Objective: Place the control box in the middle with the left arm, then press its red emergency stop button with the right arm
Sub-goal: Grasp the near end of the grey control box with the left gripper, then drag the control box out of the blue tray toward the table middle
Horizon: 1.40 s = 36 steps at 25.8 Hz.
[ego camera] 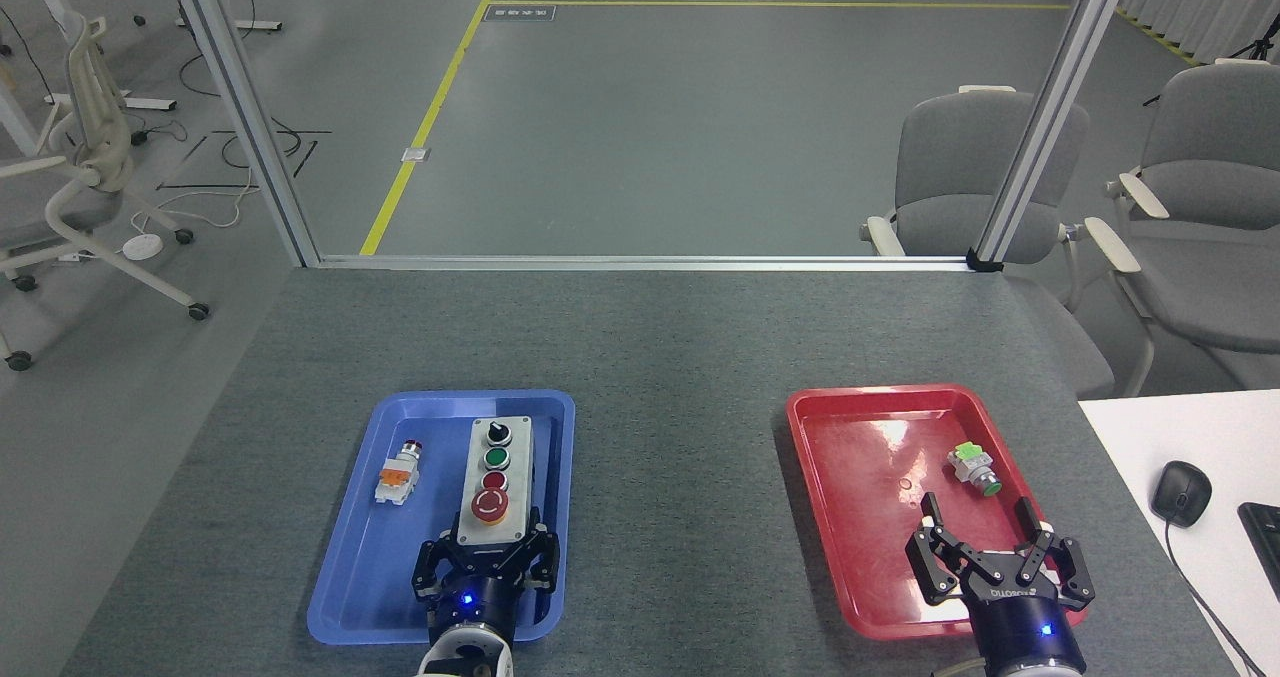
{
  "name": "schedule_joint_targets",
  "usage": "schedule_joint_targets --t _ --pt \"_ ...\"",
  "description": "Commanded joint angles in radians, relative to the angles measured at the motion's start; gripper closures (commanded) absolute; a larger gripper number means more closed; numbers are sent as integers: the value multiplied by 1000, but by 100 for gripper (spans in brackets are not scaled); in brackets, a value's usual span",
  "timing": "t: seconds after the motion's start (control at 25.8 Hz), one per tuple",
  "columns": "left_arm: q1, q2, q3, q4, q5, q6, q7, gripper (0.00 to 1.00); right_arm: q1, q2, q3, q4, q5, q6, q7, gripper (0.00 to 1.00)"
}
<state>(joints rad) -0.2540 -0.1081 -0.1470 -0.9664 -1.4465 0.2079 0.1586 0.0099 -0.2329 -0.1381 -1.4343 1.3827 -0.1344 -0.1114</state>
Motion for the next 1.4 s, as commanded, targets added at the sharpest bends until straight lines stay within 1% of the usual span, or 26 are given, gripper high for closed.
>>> schedule_joint_targets --t 0.0,0.04,0.08,0.12,0.19,0.31,0.43,0.5,0.62,0.81,0.93,1.05,1.16,1.28,1.36 --pt "-7 8 0 2 0 -7 -1 58 -1 0 0 0 -1 -2 1 2" --pt "-7 13 0 -2 0 -7 -1 72 -1 0 0 0 -1 -2 1 2" --pt "-5 15 0 -5 0 -10 1 89 -1 0 0 0 -1 -2 1 2" --pt "-5 16 0 -5 -2 -21 1 100 -1 0 0 0 -1 -2 1 2" --pt "-5 19 0 -5 -2 -47 1 100 -1 0 0 0 -1 -2 1 2" --pt "-5 25 0 -11 -3 -53 1 100 -1 0 0 0 -1 -1 1 2" --pt "-1 31 3 -46 3 -73 -5 100 1 1 0 0 -1 -2 1 2" --pt "7 38 10 -101 29 -99 -13 100 1 3 2 0 -1 -1 1 2" --pt "9 58 10 -158 106 -107 -16 100 1 -2 0 0 -1 -2 1 2" --pt "50 42 -14 -258 104 -111 -16 100 1 -5 0 0 -1 -2 1 2" --pt "50 19 -117 -264 104 -90 -13 100 -1 -5 0 0 1 -1 1 2" --pt "50 -19 -172 -265 101 -74 -11 100 -1 -5 0 0 1 -1 1 2" --pt "41 -25 -258 -250 100 -50 -8 100 -1 -6 0 0 1 -1 1 2" --pt "10 -25 -364 -190 100 2 -7 100 -1 -5 0 0 1 -1 1 2" --pt "-8 -25 -421 -158 101 10 -7 100 -1 -3 0 0 1 -1 1 2"
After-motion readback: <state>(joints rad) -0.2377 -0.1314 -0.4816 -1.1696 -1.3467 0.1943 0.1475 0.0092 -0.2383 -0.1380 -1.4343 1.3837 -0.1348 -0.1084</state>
